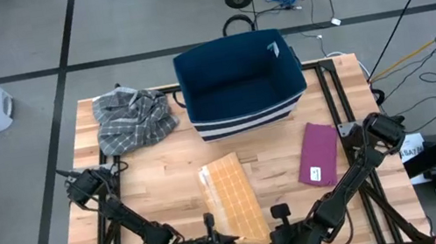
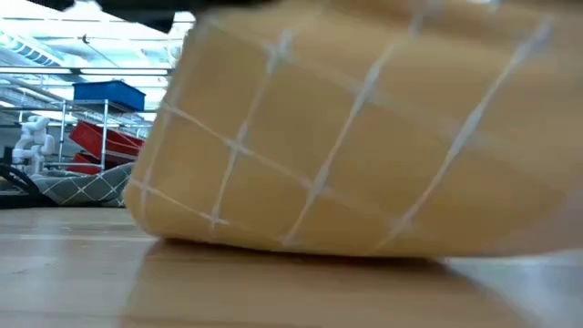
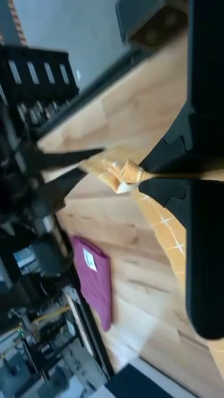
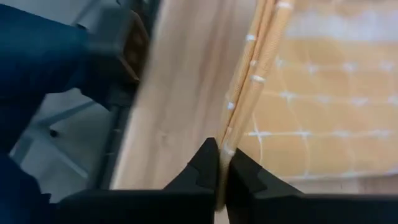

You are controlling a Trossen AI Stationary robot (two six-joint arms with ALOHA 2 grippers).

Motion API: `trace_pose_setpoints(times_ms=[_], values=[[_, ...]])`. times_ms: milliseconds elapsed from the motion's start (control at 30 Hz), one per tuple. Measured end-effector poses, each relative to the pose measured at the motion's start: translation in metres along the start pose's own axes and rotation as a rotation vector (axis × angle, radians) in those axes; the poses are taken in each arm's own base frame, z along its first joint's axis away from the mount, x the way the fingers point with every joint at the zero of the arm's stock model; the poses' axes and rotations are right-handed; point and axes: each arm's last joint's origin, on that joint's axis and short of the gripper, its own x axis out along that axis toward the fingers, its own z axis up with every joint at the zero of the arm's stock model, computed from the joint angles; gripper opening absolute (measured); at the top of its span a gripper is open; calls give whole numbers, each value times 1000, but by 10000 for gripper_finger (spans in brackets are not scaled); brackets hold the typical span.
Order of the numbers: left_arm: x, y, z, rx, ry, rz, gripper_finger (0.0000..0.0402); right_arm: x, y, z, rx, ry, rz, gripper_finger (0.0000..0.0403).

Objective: Fold towel
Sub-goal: Fold the yellow towel

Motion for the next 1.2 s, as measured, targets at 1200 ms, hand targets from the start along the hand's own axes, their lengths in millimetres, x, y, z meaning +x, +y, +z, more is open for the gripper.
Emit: trace_pose_setpoints(times_ms=[1200], values=[[-27, -6, 10, -155, -64, 523, 0, -50, -88, 63, -3, -65, -64, 0]])
